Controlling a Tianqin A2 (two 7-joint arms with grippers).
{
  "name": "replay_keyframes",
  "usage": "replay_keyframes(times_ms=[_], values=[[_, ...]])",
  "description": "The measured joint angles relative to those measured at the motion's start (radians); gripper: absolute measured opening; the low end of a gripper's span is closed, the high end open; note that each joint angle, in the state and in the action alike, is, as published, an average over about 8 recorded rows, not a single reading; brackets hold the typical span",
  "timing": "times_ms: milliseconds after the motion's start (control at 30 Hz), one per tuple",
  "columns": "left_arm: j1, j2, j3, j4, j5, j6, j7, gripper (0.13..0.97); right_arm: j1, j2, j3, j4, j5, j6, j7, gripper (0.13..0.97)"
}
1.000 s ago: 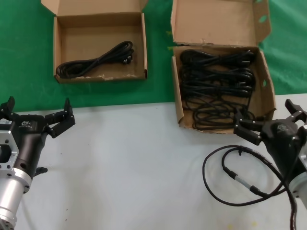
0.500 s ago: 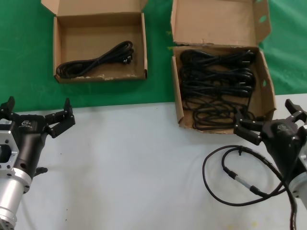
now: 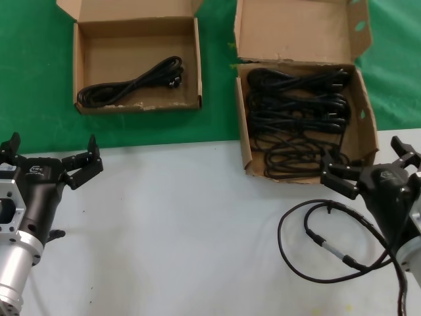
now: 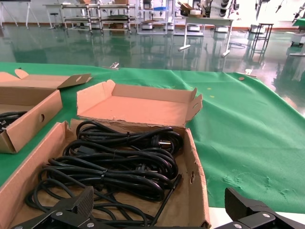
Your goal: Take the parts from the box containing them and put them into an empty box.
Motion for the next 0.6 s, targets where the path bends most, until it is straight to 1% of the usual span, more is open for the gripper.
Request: replay_keyframes(times_ms=[600], values=[[0.000,0.000,0.000,0.000,0.000,0.000,0.000,0.966,0.000,0.000,0.000,0.000,0.000,0.000,0.000,0.966]])
